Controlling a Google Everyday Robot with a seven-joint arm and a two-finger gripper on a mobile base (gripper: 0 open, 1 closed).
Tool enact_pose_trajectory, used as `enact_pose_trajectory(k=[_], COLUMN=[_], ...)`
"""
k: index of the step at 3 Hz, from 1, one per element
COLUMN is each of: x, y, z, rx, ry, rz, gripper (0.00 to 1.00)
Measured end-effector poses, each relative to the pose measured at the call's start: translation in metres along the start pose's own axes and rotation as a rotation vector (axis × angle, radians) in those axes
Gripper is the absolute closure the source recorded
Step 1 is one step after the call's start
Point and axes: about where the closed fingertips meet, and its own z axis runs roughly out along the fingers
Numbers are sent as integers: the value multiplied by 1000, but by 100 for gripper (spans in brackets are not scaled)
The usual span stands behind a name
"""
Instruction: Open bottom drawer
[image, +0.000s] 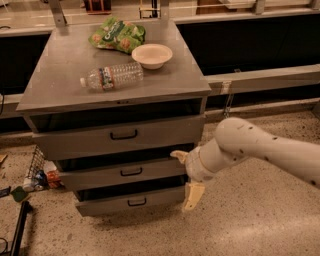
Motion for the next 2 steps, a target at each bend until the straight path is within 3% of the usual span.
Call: enact_pose_trajectory(k=[1, 2], x=[45, 72], y=[-14, -26], z=[92, 146], rx=[47, 44], ry=[-104, -149], rz=[-22, -36], gripper=[0, 0])
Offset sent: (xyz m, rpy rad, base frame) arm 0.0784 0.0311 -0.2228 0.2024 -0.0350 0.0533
